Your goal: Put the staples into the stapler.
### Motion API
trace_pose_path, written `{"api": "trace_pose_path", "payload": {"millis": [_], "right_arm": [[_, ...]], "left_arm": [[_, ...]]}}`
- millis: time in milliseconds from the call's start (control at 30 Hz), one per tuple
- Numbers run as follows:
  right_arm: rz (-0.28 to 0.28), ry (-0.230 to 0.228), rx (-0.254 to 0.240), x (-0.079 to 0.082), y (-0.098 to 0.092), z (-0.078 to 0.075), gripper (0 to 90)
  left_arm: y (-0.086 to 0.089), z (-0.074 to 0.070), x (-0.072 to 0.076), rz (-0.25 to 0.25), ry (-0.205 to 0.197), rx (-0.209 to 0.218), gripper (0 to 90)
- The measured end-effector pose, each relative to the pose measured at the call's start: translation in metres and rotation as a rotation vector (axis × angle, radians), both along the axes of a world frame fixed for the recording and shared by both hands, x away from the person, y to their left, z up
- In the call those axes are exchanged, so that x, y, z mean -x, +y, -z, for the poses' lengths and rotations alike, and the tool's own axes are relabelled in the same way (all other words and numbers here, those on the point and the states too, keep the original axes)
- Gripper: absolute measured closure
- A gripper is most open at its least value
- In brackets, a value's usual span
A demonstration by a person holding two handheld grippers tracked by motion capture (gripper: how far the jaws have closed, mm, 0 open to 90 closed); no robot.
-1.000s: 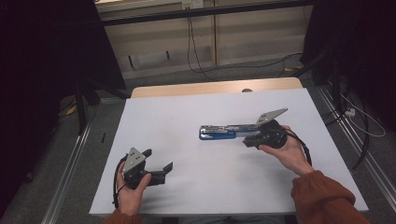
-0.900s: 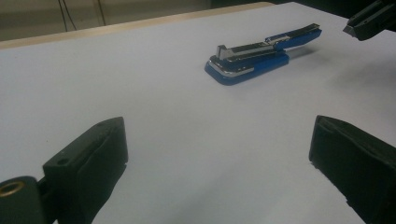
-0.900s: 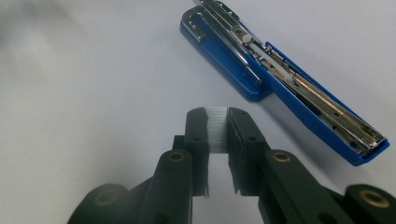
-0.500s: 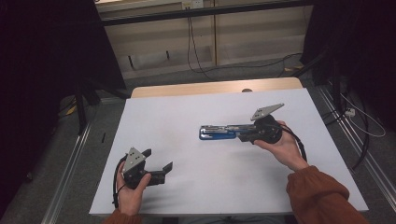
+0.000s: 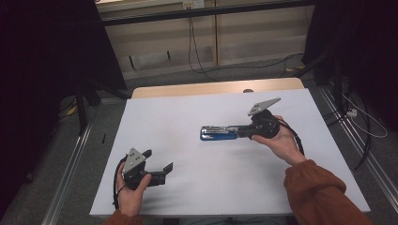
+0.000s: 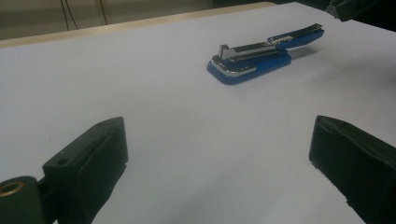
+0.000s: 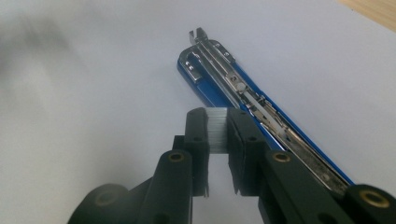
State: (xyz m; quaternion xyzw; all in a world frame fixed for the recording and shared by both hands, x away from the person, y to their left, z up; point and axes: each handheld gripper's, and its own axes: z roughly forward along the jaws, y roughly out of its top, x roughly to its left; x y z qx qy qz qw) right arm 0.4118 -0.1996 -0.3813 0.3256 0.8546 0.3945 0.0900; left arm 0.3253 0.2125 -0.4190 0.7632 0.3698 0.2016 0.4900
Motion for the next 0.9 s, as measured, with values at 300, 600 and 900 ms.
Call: {"api": "trace_pose_path", "payload": {"millis": [300, 600, 900], "right_arm": [[-0.013, -0.011, -0.005, -0.006, 0.009, -0.005, 79.3], [-0.021, -0.032, -0.012, -0.013, 0.015, -0.013, 79.3], [-0.014, -0.023, -0.019, -0.026, 0.017, -0.01, 79.3]], "left_arm": [[-0.001, 0.0, 0.0, -0.001, 0.0, 0.006, 4.7], [0.0, 0.0, 0.0, -0.002, -0.001, 0.003, 4.7], [0.001, 0.0, 0.0, -0.003, -0.001, 0.007, 4.7]]}}
